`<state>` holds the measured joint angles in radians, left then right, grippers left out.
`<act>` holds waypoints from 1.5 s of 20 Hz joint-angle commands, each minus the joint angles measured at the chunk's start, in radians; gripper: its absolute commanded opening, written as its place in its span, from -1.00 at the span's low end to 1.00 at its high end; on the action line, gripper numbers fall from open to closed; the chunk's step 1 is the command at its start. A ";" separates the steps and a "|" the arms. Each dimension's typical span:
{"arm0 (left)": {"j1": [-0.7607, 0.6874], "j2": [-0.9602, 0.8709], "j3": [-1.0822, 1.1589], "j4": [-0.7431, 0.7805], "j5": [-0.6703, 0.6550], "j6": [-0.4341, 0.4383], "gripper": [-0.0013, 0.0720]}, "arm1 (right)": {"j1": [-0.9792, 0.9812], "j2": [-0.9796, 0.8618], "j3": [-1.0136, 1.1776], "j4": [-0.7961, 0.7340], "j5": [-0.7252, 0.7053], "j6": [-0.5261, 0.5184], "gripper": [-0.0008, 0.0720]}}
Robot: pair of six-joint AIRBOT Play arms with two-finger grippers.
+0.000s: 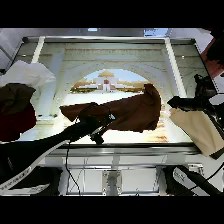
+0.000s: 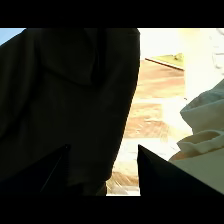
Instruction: Fold the shirts.
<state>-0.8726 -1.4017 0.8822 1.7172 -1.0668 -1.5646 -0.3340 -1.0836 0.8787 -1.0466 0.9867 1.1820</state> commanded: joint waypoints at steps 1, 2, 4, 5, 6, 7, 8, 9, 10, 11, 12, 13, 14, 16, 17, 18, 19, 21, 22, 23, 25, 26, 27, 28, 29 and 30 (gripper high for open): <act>0.000 -0.014 -0.001 0.063 -0.001 -0.008 -0.92 | -0.001 0.000 0.000 0.000 0.003 0.000 0.33; 0.000 -0.014 0.000 0.086 -0.004 -0.020 -0.92 | -0.001 0.000 0.000 0.000 0.003 0.000 0.33; 0.000 -0.013 0.001 0.106 -0.017 -0.038 -0.92 | -0.001 -0.002 0.000 -0.004 0.003 0.000 0.33; 0.000 -0.013 0.004 0.111 -0.027 -0.038 -0.92 | -0.001 -0.007 0.000 -0.005 0.001 0.001 0.33; 0.000 -0.013 0.011 0.117 -0.040 -0.038 -0.92 | -0.001 -0.019 0.000 -0.004 0.000 0.008 0.33; 0.000 -0.013 0.022 0.122 -0.052 -0.038 -0.92 | 0.002 -0.035 -0.003 0.001 -0.002 0.016 0.33; 0.000 -0.009 0.039 0.127 -0.063 -0.038 -0.92 | 0.002 -0.057 -0.010 0.009 -0.004 0.030 0.33; 0.000 0.001 0.060 0.135 -0.070 -0.038 -0.92 | 0.002 -0.085 -0.022 0.032 -0.004 0.030 0.33; 0.000 0.014 0.082 0.144 -0.076 -0.038 -0.92 | 0.002 -0.116 -0.035 0.059 -0.008 0.030 0.33; 0.000 0.031 0.108 0.151 -0.078 -0.039 -0.92 | 0.002 -0.148 -0.047 0.097 -0.011 0.028 0.33; 0.000 0.046 0.135 0.158 -0.078 -0.040 -0.92 | 0.004 -0.176 -0.056 0.130 -0.030 0.024 0.33; 0.000 0.052 0.161 0.160 -0.081 -0.040 -0.92 | 0.012 -0.204 -0.059 0.142 -0.057 0.024 0.33; 0.000 0.054 0.184 0.161 -0.090 -0.040 -0.92 | 0.026 -0.224 -0.058 0.143 -0.092 0.024 0.33; 0.000 0.055 0.219 0.171 -0.118 -0.040 -0.92 | 0.062 -0.246 -0.058 0.145 -0.185 0.025 0.33; 0.000 0.055 0.229 0.177 -0.136 -0.039 -0.92 | 0.083 -0.253 -0.058 0.145 -0.244 0.025 0.33; 0.000 0.055 0.232 0.181 -0.147 -0.039 -0.92 | 0.101 -0.258 -0.058 0.144 -0.296 0.025 0.33; 0.000 0.055 0.232 0.195 -0.161 -0.039 -0.92 | 0.117 -0.264 -0.058 0.145 -0.345 0.026 0.33; 0.000 0.055 0.232 0.218 -0.183 -0.040 -0.92 | 0.145 -0.283 -0.057 0.146 -0.416 0.026 0.33; 0.000 0.055 0.232 0.224 -0.190 -0.040 -0.92 | 0.153 -0.294 -0.057 0.146 -0.437 0.026 0.33; 0.000 0.055 0.232 0.231 -0.190 -0.040 -0.92 | 0.155 -0.304 -0.057 0.148 -0.452 0.027 0.33; 0.000 0.055 0.232 0.245 -0.190 -0.040 -0.92 | 0.153 -0.327 -0.057 0.149 -0.459 0.031 0.33; 0.000 0.055 0.232 0.251 -0.191 -0.040 -0.92 | 0.153 -0.337 -0.057 0.149 -0.464 0.031 0.33; 0.000 0.055 0.232 0.255 -0.191 -0.040 -0.92 | 0.154 -0.345 -0.057 0.150 -0.470 0.031 0.33; 0.000 0.055 0.232 0.256 -0.190 -0.040 -0.92 | 0.154 -0.350 -0.057 0.151 -0.477 0.031 0.33; 0.000 0.055 0.232 0.262 -0.190 -0.040 -0.92 | 0.154 -0.353 -0.057 0.156 -0.486 0.031 0.32; 0.000 0.055 0.232 0.269 -0.189 -0.040 -0.92 | 0.154 -0.353 -0.057 0.167 -0.499 0.031 0.18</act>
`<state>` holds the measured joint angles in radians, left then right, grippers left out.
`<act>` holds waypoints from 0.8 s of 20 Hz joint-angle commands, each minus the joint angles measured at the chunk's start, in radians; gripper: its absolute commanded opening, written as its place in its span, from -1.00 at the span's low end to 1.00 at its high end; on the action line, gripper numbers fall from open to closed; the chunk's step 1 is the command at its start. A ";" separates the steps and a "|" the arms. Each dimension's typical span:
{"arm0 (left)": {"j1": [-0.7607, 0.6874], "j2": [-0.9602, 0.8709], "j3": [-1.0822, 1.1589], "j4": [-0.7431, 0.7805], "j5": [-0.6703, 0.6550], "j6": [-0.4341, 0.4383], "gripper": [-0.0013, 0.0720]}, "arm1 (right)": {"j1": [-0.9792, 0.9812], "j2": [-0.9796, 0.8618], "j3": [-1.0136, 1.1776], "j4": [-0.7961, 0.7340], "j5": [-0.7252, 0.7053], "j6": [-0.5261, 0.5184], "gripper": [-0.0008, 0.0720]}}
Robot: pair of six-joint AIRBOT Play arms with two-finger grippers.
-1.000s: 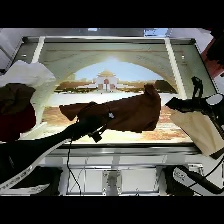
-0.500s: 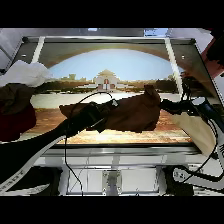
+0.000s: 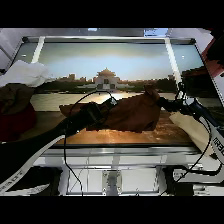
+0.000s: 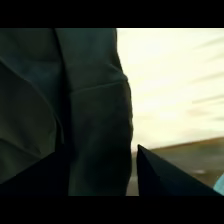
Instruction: Fold the shirts.
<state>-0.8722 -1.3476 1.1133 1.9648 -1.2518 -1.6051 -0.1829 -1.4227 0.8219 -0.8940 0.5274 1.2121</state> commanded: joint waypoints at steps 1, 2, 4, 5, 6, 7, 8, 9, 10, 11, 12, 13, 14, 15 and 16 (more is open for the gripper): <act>0.000 0.000 0.001 0.032 -0.003 -0.001 -0.92 | 0.003 -0.014 0.000 0.030 -0.049 -0.001 -0.08; 0.000 0.000 0.001 0.051 -0.002 -0.010 -0.92 | 0.003 -0.014 0.000 0.037 -0.056 -0.005 -0.31; 0.000 0.000 0.001 0.105 -0.002 -0.043 -0.92 | 0.003 -0.018 0.002 0.040 -0.062 -0.005 -0.61; 0.000 0.000 0.001 0.127 -0.002 -0.052 -0.92 | 0.003 -0.022 0.002 0.043 -0.062 -0.005 -0.61; 0.000 0.000 0.001 0.141 -0.002 -0.053 -0.92 | 0.003 -0.026 0.002 0.043 -0.061 -0.005 -0.61; 0.000 0.000 0.001 0.145 -0.002 -0.053 -0.92 | 0.004 -0.031 0.002 0.047 -0.058 -0.005 -0.61; 0.000 0.000 0.001 0.145 -0.002 -0.053 -0.92 | 0.004 -0.034 0.002 0.047 -0.055 -0.005 -0.61; 0.000 0.000 0.001 0.147 -0.002 -0.053 -0.92 | 0.004 -0.036 0.002 0.047 -0.057 -0.005 -0.60; 0.000 0.000 0.001 0.148 -0.002 -0.054 -0.92 | 0.004 -0.036 0.002 0.051 -0.060 -0.005 -0.59; 0.000 0.000 0.001 0.149 -0.002 -0.057 -0.92 | 0.004 -0.036 0.002 0.055 -0.062 -0.005 -0.49; 0.000 0.000 0.001 0.148 -0.002 -0.057 -0.92 | 0.004 -0.036 0.002 0.058 -0.066 -0.005 -0.29; 0.000 0.000 0.001 0.149 -0.001 -0.060 -0.92 | 0.004 -0.036 0.002 0.058 -0.069 -0.005 -0.23; 0.000 0.000 0.001 0.149 0.001 -0.060 -0.92 | 0.004 -0.036 0.002 0.063 -0.074 -0.005 -0.23; 0.000 0.000 0.001 0.149 0.004 -0.064 -0.92 | 0.004 -0.036 0.002 0.069 -0.077 -0.005 -0.24; 0.000 0.000 0.001 0.149 0.008 -0.072 -0.92 | 0.004 -0.036 0.002 0.069 -0.078 -0.005 -0.32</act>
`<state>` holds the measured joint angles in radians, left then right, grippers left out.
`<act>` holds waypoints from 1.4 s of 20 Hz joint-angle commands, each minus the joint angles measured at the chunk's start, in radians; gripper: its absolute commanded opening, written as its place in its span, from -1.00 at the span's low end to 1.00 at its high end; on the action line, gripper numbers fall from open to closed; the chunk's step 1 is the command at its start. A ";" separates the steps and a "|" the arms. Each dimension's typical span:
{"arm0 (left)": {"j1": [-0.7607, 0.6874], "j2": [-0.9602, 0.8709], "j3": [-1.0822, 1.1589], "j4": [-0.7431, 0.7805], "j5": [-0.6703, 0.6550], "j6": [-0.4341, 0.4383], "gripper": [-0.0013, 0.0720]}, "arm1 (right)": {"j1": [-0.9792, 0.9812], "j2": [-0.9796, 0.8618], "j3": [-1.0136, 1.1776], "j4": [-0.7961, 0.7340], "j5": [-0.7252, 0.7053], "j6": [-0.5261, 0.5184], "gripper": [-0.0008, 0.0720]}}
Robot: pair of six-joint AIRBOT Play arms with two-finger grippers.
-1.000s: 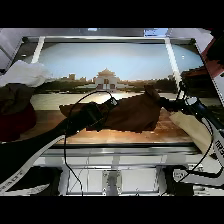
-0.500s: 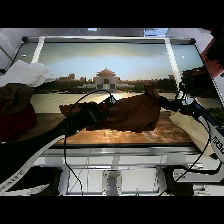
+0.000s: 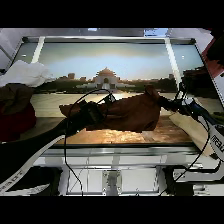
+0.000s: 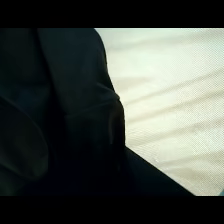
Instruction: Fold the shirts.
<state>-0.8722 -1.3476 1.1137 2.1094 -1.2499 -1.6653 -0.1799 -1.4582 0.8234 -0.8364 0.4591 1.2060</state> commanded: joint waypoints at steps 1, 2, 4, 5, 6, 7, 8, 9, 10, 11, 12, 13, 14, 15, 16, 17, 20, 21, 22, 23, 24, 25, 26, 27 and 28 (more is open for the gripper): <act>0.000 0.000 0.001 0.004 0.013 -0.014 -0.92 | 0.001 -0.001 0.000 0.011 -0.009 0.000 -0.82; 0.000 0.000 0.001 0.005 0.024 -0.015 -0.92 | 0.001 -0.001 0.000 0.012 -0.006 -0.001 -0.91; 0.000 0.000 0.001 0.072 0.043 -0.017 -0.92 | 0.000 0.002 0.003 0.051 0.004 -0.002 -0.91; 0.000 0.001 0.007 0.169 0.027 -0.051 -0.93 | -0.002 0.009 0.017 0.057 0.032 -0.003 -0.91; 0.000 0.003 0.023 0.285 -0.007 -0.079 -0.93 | -0.003 0.029 0.044 0.031 0.065 -0.007 -0.91; 0.006 0.014 0.048 0.391 -0.039 -0.092 -0.93 | -0.003 0.060 0.074 -0.005 0.094 -0.010 -0.91; 0.022 0.035 0.089 0.461 -0.063 -0.092 -0.93 | -0.003 0.111 0.112 -0.048 0.125 -0.010 -0.91; 0.045 0.062 0.138 0.482 -0.079 -0.092 -0.93 | -0.003 0.171 0.148 -0.085 0.155 -0.010 -0.91; 0.075 0.096 0.198 0.483 -0.101 -0.092 -0.93 | -0.003 0.248 0.187 -0.131 0.187 -0.009 -0.92; 0.100 0.132 0.257 0.483 -0.132 -0.092 -0.93 | -0.003 0.327 0.221 -0.167 0.219 -0.009 -0.91; 0.117 0.177 0.318 0.483 -0.160 -0.091 -0.93 | -0.003 0.419 0.256 -0.198 0.246 -0.009 -0.92; 0.121 0.227 0.380 0.484 -0.183 -0.085 -0.93 | -0.003 0.507 0.285 -0.223 0.264 -0.007 -0.91; 0.120 0.276 0.434 0.483 -0.192 -0.081 -0.93 | -0.003 0.600 0.317 -0.251 0.277 0.003 -0.92; 0.114 0.331 0.492 0.480 -0.198 -0.081 -0.93 | -0.003 0.690 0.353 -0.274 0.290 0.003 -0.92; 0.110 0.379 0.545 0.475 -0.208 -0.081 -0.93 | -0.003 0.767 0.389 -0.298 0.298 0.011 -0.92; 0.108 0.429 0.605 0.459 -0.228 -0.081 -0.93 | -0.003 0.836 0.430 -0.335 0.306 0.043 -0.92; 0.089 0.533 0.757 0.380 -0.317 -0.051 -0.93 | -0.003 0.988 0.576 -0.470 0.353 0.136 -0.92; 0.084 0.555 0.802 0.329 -0.348 -0.035 -0.93 | -0.003 1.016 0.632 -0.481 0.374 0.137 -0.92; 0.084 0.566 0.835 0.284 -0.366 -0.018 -0.93 | -0.003 1.030 0.684 -0.480 0.390 0.137 -0.92; 0.084 0.567 0.862 0.252 -0.382 0.007 -0.93 | -0.003 1.033 0.734 -0.478 0.402 0.137 -0.92; 0.084 0.566 0.866 0.244 -0.385 0.035 -0.93 | -0.002 1.030 0.773 -0.476 0.400 0.138 -0.92; 0.086 0.556 0.864 0.257 -0.387 0.069 -0.93 | -0.002 1.021 0.793 -0.473 0.395 0.138 -0.92; 0.086 0.537 0.864 0.298 -0.387 0.106 -0.93 | -0.002 1.006 0.795 -0.463 0.396 0.138 -0.92; 0.087 0.508 0.864 0.354 -0.380 0.140 -0.93 | -0.002 0.976 0.795 -0.443 0.417 0.138 -0.92; 0.087 0.473 0.864 0.411 -0.358 0.174 -0.93 | -0.002 0.932 0.795 -0.414 0.455 0.137 -0.92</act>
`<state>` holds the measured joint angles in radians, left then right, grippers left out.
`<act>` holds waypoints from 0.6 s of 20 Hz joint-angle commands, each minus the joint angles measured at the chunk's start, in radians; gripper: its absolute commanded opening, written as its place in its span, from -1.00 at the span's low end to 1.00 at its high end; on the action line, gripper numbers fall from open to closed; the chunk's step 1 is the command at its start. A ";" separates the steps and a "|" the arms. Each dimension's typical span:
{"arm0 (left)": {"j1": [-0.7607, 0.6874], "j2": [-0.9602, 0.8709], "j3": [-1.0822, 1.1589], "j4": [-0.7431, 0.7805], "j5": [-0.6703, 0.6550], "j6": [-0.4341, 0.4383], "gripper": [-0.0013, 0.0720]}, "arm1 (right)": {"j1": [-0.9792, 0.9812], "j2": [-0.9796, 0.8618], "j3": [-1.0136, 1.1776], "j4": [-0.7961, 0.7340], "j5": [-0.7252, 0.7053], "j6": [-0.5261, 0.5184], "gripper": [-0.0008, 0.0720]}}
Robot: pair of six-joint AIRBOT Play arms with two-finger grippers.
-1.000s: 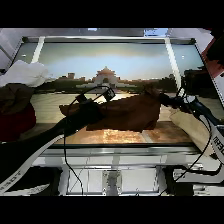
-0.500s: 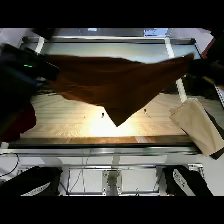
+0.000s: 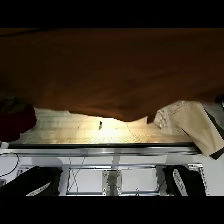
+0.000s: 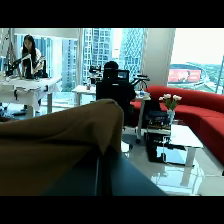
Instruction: Fold the shirts.
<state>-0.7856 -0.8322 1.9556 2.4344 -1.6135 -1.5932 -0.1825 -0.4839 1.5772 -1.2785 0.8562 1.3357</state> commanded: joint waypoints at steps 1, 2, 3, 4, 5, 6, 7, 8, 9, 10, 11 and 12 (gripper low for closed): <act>0.001 -0.080 0.022 0.122 0.038 0.128 -0.93 | 0.001 -0.106 0.039 0.054 0.111 0.007 -0.92; 0.001 -0.124 0.022 0.128 0.083 0.146 -0.93 | 0.001 -0.177 0.023 0.085 0.151 0.007 -0.92; 0.019 -0.169 0.022 0.124 0.129 0.150 -0.93 | 0.001 -0.245 -0.003 0.114 0.170 0.002 -0.92; 0.072 -0.227 0.022 0.112 0.174 0.150 -0.93 | 0.002 -0.320 -0.039 0.138 0.172 -0.001 -0.92; 0.149 -0.285 0.022 0.078 0.197 0.145 -0.93 | 0.002 -0.391 -0.072 0.155 0.167 -0.003 -0.92; 0.257 -0.354 0.022 0.006 0.211 0.111 -0.93 | 0.002 -0.457 -0.101 0.164 0.151 -0.014 -0.92; 0.362 -0.419 0.022 -0.089 0.232 0.058 -0.93 | 0.002 -0.528 -0.128 0.184 0.128 -0.031 -0.92; 0.470 -0.490 0.022 -0.208 0.263 0.026 -0.93 | 0.003 -0.599 -0.148 0.213 0.102 -0.036 -0.92; 0.557 -0.557 0.022 -0.311 0.284 0.016 -0.93 | 0.005 -0.663 -0.164 0.255 0.074 -0.057 -0.92; 0.628 -0.623 0.022 -0.403 0.292 0.015 -0.93 | 0.014 -0.730 -0.179 0.291 0.039 -0.082 -0.92; 0.686 -0.690 0.022 -0.475 0.289 0.015 -0.93 | 0.030 -0.792 -0.188 0.308 -0.003 -0.085 -0.92; 0.724 -0.754 0.022 -0.520 0.287 0.015 -0.93 | 0.053 -0.860 -0.189 0.306 -0.048 -0.087 -0.92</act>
<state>-0.2321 -1.4170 1.9766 2.1426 -1.3621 -1.5517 -0.1600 -1.1637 1.4212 -1.0378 0.9092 1.2812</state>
